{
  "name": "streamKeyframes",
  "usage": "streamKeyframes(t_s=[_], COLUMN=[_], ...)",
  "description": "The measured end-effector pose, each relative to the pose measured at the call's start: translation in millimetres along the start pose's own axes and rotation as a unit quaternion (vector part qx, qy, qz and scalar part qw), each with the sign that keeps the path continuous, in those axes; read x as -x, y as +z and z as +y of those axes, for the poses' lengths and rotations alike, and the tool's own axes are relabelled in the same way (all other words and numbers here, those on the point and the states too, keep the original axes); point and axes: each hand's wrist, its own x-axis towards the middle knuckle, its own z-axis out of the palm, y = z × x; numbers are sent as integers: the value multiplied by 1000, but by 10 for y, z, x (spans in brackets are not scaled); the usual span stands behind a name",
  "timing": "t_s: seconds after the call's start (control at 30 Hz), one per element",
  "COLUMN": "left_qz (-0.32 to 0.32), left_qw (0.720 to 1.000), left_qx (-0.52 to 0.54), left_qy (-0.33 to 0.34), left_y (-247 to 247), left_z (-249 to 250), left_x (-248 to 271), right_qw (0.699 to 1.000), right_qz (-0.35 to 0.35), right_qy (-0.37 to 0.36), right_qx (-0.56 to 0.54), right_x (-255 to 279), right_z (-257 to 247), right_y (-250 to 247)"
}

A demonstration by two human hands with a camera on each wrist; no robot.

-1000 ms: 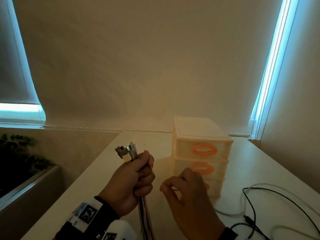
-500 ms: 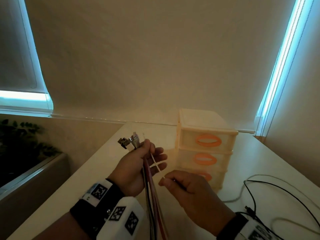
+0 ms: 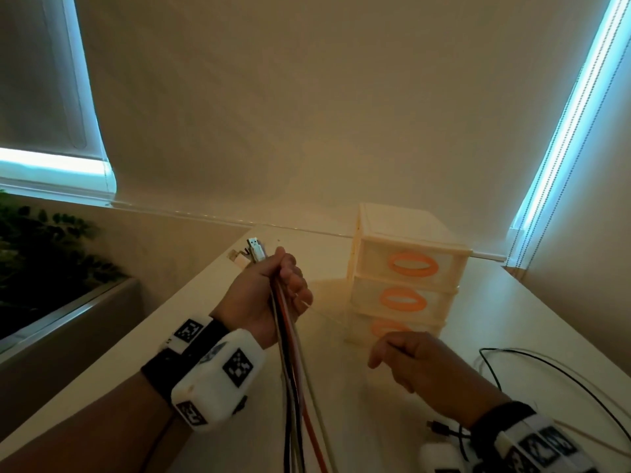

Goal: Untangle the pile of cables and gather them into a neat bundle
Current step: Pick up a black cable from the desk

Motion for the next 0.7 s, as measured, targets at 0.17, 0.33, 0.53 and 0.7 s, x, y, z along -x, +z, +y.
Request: streamKeyframes(t_s=[0.17, 0.33, 0.53, 0.7], left_qz=[-209, -211, -85, -24], left_qw=[963, 907, 984, 999], left_qx=[-80, -290, -138, -35], left_qy=[-149, -219, -79, -31], left_y=[114, 101, 154, 94], left_z=[-196, -372, -379, -304], left_x=[162, 226, 153, 72], right_qw=[984, 946, 949, 982], right_qz=[174, 296, 179, 36], right_qy=[-18, -127, -255, -179], right_qx=[24, 37, -44, 53], right_x=[-49, 16, 131, 145], right_z=[14, -182, -282, -173], right_y=[-71, 91, 259, 246])
